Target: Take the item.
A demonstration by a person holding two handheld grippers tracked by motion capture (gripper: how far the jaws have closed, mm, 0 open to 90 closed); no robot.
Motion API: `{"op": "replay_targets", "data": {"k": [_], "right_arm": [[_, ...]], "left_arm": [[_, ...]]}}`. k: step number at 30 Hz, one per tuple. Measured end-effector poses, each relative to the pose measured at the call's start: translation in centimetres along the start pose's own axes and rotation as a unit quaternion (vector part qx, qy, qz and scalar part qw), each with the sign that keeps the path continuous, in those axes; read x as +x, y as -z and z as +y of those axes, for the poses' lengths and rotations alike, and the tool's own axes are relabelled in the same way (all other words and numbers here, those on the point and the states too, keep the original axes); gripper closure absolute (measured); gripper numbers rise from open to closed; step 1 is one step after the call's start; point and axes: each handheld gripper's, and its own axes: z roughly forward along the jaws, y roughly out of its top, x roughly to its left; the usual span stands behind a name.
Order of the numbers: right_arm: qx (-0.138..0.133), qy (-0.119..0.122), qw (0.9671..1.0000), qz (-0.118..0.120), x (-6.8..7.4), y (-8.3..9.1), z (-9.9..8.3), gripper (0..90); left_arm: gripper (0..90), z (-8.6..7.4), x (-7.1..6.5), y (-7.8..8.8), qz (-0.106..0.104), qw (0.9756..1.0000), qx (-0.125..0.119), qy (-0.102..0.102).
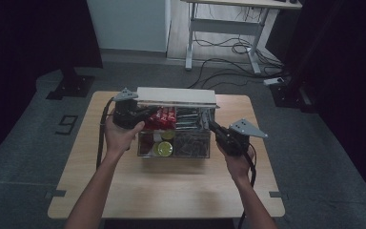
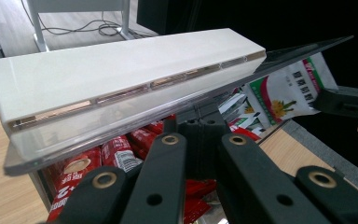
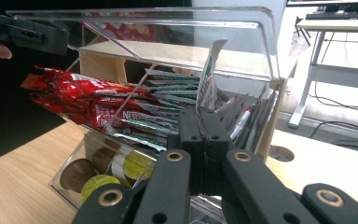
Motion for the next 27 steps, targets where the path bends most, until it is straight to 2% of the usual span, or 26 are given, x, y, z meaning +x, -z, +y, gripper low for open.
{"op": "replay_targets", "data": {"k": [4, 18, 27], "right_arm": [[-0.011, 0.000, 0.9999, 0.001, -0.1, 0.7, 0.0, 89.0], [-0.016, -0.009, 0.9998, -0.001, -0.6, 1.4, -0.2, 89.0], [-0.027, -0.013, 0.9995, -0.013, -1.3, 2.5, -0.2, 89.0]], "left_arm": [[90.0, 0.0, 0.1, 0.0, 0.001, 1.0000, 0.000, 0.001], [90.0, 0.2, 0.2, 0.0, 0.000, 1.0000, 0.001, 0.005], [90.0, 0.2, 0.1, -0.3, -0.001, 1.0000, 0.001, 0.004]]}}
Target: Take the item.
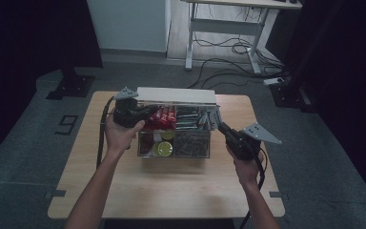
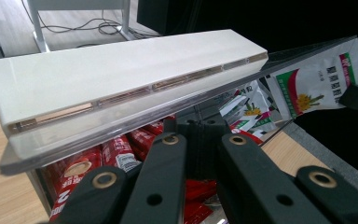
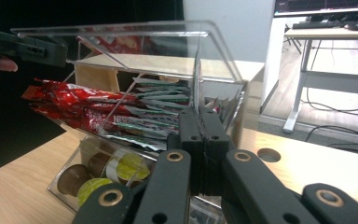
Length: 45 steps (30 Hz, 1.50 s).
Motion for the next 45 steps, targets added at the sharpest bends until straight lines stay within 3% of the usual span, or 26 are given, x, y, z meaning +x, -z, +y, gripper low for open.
{"op": "replay_targets", "data": {"k": [15, 45], "right_arm": [[-0.018, -0.003, 0.9997, -0.013, -0.9, 1.8, 0.3, 89.0], [-0.002, -0.015, 0.9992, -0.037, -2.7, 2.6, -2.0, 89.0]], "left_arm": [[90.0, -0.2, -0.2, -0.2, -0.001, 1.0000, 0.001, -0.001], [90.0, -0.4, -0.2, -0.4, -0.003, 1.0000, 0.003, 0.001]]}}
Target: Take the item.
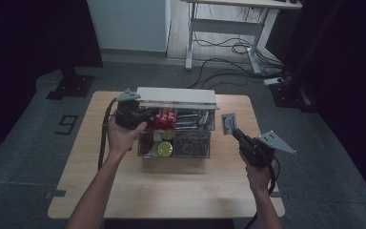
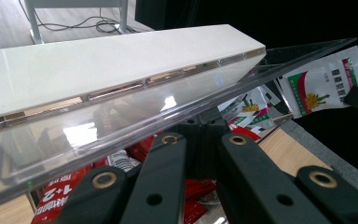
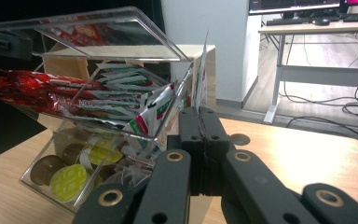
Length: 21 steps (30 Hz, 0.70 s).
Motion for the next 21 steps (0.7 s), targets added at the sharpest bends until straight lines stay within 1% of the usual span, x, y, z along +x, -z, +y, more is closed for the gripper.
{"op": "replay_targets", "data": {"k": [3, 7, 16, 21], "right_arm": [[0.001, -0.005, 1.0000, 0.000, -0.2, 0.0, -0.3, 89.0], [0.006, -0.002, 1.0000, -0.004, -0.2, -0.2, -0.6, 89.0], [0.019, -0.013, 0.9997, -0.004, -0.6, -0.7, -1.8, 88.9], [0.032, -0.021, 0.9993, -0.004, -1.1, -1.0, -2.8, 89.0]], "left_arm": [[90.0, 0.0, 0.0, 0.0, 0.001, 1.0000, 0.000, -0.001], [90.0, 0.0, 0.0, 0.0, 0.001, 1.0000, 0.000, 0.000], [90.0, 0.0, 0.0, 0.1, 0.000, 1.0000, 0.001, 0.000], [90.0, 0.0, 0.0, 0.1, 0.001, 1.0000, 0.001, 0.000]]}}
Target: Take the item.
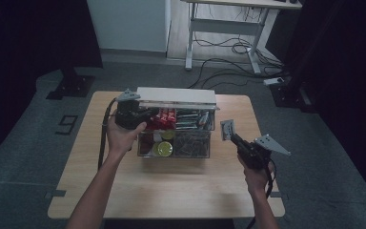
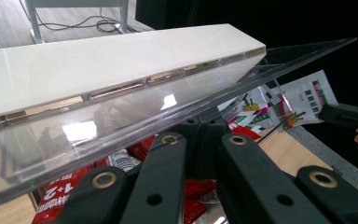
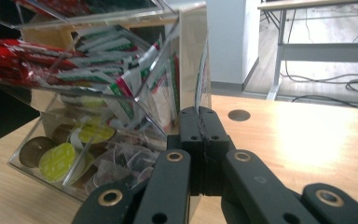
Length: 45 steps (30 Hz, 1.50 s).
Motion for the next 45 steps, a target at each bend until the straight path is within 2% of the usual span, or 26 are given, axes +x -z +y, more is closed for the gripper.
{"op": "replay_targets", "data": {"k": [16, 34, 39, 45], "right_arm": [[0.030, -0.012, 0.9993, -0.018, -1.5, -1.0, -2.5, 88.9], [0.064, -0.020, 0.9974, -0.025, -2.1, -2.0, -4.8, 88.9], [0.070, -0.016, 0.9971, -0.026, -2.1, -2.4, -5.2, 88.9], [0.088, -0.022, 0.9955, -0.029, -2.5, -2.8, -6.1, 88.9]], "left_arm": [[90.0, -0.2, 0.1, -0.1, 0.000, 1.0000, 0.000, 0.001], [90.0, -0.3, 0.0, -0.3, 0.000, 1.0000, 0.001, 0.001], [90.0, -0.3, 0.0, -0.3, -0.001, 1.0000, 0.000, 0.001], [90.0, -0.3, 0.0, -0.3, -0.001, 1.0000, 0.000, 0.001]]}}
